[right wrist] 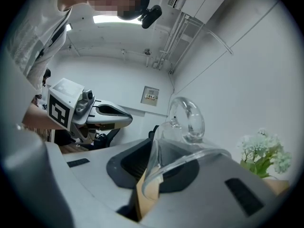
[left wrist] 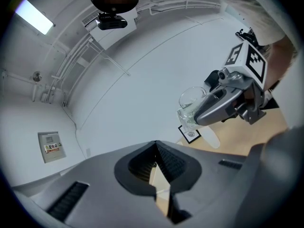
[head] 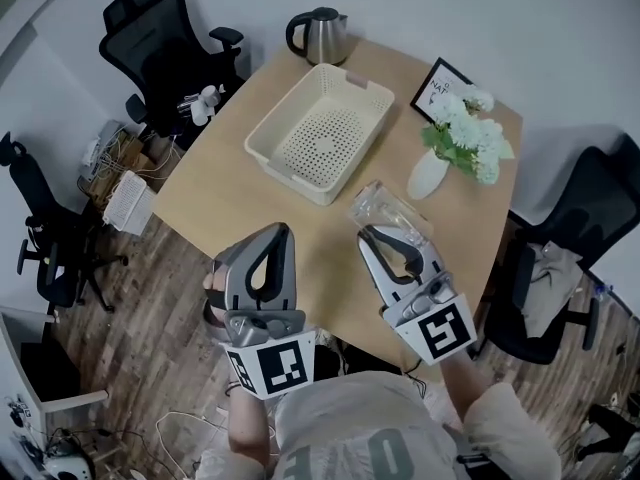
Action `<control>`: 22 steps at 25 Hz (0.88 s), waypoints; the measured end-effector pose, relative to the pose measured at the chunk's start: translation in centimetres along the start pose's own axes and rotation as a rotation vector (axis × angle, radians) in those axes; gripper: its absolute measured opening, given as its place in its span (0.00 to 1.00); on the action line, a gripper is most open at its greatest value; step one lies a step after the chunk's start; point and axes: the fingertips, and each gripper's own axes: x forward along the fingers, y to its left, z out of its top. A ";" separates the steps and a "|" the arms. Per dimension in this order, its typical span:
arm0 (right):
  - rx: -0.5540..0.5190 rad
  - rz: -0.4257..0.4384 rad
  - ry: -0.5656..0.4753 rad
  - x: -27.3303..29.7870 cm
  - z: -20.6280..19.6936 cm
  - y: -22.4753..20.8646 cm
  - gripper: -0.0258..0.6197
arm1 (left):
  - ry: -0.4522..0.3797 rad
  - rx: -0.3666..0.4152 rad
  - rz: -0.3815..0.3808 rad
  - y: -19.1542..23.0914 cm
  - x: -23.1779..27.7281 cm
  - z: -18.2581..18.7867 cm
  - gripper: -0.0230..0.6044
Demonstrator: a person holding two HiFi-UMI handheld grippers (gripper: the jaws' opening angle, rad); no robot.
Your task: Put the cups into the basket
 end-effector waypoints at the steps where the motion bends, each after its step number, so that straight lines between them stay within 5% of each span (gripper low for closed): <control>1: -0.008 0.003 0.001 0.3 -0.2 -0.5 0.09 | 0.004 0.008 -0.002 -0.1 0.6 -0.1 0.05; 13: -0.081 -0.031 0.066 7.4 -1.3 -4.2 0.09 | -0.036 -0.008 -0.015 4.6 5.3 -3.4 0.05; 22: -0.256 0.078 0.252 14.9 -4.8 -7.9 0.09 | -0.032 0.027 -0.069 6.6 9.3 -7.0 0.05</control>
